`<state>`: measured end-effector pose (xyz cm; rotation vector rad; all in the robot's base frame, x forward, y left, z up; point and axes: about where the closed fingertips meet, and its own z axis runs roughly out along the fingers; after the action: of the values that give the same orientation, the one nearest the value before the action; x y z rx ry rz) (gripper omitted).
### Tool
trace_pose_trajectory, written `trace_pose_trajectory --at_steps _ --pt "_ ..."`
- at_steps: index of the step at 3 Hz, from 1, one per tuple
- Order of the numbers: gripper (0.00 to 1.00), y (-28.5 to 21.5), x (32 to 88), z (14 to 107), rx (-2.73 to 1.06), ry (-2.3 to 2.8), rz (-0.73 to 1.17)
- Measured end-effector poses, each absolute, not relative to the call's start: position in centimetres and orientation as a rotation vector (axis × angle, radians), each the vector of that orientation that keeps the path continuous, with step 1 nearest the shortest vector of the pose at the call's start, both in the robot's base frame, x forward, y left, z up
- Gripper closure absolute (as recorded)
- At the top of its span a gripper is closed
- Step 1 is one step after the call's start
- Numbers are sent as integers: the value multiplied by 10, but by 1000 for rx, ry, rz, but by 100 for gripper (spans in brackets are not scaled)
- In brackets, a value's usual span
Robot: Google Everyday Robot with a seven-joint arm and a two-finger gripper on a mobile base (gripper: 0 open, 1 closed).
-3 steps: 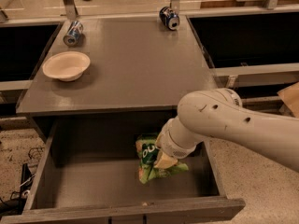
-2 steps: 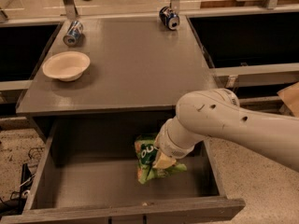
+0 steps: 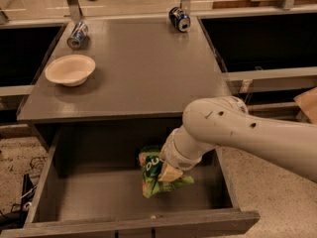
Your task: Place green rice chip bag into top drawer
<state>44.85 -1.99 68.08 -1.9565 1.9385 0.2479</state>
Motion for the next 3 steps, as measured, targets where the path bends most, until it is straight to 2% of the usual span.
trace_pose_trajectory --at_steps 1,3 --pt "100 -17 448 678 -1960 1935 270" --pt "50 -17 448 679 -1960 1935 270"
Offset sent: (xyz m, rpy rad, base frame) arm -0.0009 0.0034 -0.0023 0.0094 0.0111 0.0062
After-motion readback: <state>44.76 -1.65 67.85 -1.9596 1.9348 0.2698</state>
